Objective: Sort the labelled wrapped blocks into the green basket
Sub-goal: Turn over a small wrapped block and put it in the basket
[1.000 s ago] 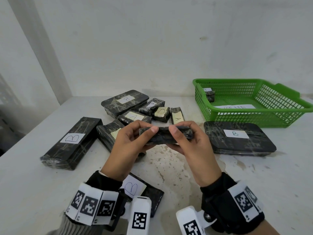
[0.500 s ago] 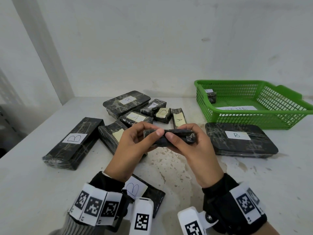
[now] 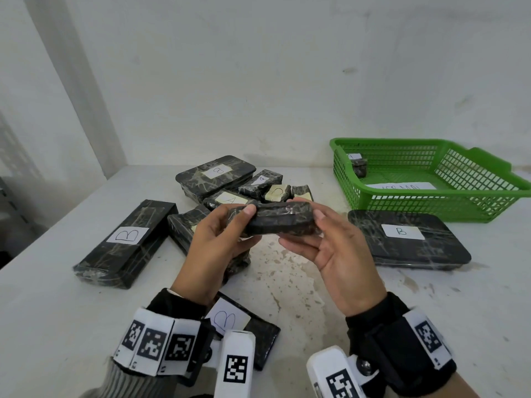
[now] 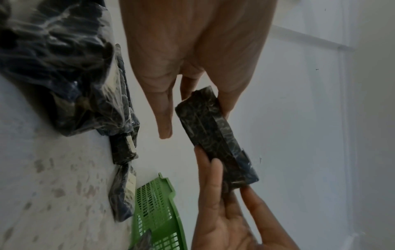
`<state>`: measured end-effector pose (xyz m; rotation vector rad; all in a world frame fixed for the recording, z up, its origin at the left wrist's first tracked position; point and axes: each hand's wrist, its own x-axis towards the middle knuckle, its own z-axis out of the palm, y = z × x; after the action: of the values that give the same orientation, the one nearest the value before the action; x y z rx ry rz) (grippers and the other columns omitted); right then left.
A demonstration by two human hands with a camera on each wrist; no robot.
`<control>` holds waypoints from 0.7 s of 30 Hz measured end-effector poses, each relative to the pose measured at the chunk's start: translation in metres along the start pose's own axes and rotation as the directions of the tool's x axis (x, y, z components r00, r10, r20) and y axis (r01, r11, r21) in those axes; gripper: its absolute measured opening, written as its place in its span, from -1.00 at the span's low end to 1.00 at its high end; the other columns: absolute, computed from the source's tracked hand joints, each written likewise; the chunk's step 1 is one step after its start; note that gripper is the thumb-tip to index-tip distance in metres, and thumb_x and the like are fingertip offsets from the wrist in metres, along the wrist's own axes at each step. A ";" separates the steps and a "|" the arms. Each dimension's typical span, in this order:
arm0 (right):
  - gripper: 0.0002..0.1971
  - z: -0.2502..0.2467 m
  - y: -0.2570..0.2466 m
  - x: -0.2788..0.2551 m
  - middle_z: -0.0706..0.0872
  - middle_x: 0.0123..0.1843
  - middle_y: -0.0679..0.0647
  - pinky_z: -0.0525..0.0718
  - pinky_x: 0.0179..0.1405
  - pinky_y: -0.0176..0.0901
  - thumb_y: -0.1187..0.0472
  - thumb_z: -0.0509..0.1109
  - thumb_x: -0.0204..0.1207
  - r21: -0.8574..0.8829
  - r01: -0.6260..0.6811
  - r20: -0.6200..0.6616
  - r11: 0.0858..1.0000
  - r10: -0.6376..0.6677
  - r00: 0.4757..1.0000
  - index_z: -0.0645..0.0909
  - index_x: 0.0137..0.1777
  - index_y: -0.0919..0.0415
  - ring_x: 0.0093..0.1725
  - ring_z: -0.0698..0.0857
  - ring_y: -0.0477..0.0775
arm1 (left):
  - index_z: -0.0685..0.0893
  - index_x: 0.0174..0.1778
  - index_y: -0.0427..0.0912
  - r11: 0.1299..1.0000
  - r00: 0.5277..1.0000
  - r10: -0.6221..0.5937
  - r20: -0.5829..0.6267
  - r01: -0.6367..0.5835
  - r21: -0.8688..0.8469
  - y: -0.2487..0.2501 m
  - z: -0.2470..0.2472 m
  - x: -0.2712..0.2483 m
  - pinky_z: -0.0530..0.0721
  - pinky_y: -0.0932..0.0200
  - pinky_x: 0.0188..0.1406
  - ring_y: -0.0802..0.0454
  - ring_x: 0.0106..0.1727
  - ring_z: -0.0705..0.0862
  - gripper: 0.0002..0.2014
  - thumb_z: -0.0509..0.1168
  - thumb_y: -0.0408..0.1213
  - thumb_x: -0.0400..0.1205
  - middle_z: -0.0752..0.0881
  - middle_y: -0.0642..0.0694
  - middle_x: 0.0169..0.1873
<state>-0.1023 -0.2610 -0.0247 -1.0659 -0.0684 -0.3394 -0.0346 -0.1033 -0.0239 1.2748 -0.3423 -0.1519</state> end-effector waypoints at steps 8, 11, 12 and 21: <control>-0.84 -0.004 0.003 -0.001 0.79 -0.15 0.09 0.66 -0.45 -0.28 0.11 0.45 0.39 -0.221 0.166 -0.030 0.961 -0.177 0.984 0.80 -0.09 0.11 -0.25 0.70 -0.01 | 0.70 0.07 -0.28 0.989 0.998 -0.047 -0.042 0.053 0.137 -0.003 -0.001 0.000 0.72 0.29 -0.17 0.02 -0.10 0.80 -0.86 0.37 -0.35 0.63 0.74 -0.24 -0.12; -0.89 -0.006 0.006 0.000 0.82 -0.09 0.05 0.71 -0.27 -0.23 0.15 0.46 0.40 -0.229 0.223 -0.002 0.948 -0.230 0.973 0.82 -0.14 0.01 -0.13 0.75 -0.01 | 0.72 0.10 -0.18 0.972 0.996 -0.056 0.068 0.039 0.232 0.002 0.003 -0.005 0.72 0.18 0.06 0.06 0.00 0.80 -0.70 0.37 -0.09 0.56 0.80 -0.18 -0.03; -0.89 -0.006 0.006 0.001 0.82 -0.07 0.05 0.72 -0.22 -0.20 0.15 0.47 0.42 -0.236 0.246 0.011 0.940 -0.251 0.968 0.81 -0.12 -0.01 -0.08 0.76 0.01 | 0.72 0.13 -0.13 0.967 0.993 -0.060 0.104 0.032 0.254 0.004 0.004 -0.007 0.69 0.17 0.14 0.11 0.05 0.79 -0.64 0.34 0.02 0.53 0.80 -0.12 0.03; -0.50 -0.005 0.006 0.001 0.77 0.25 0.14 0.69 0.23 0.12 -0.20 0.55 0.38 -0.230 0.210 0.102 0.950 -0.191 0.976 0.75 0.23 0.09 0.30 0.71 0.21 | 0.68 0.25 -0.08 0.965 0.971 -0.011 0.237 -0.052 0.257 0.006 0.007 -0.011 0.67 0.08 0.33 0.09 0.15 0.78 -0.59 0.39 -0.02 0.51 0.76 -0.08 0.18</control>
<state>-0.0999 -0.2629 -0.0322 -1.3163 -0.2122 -0.4988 -0.0479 -0.1049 -0.0186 1.5184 -0.5964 -0.2479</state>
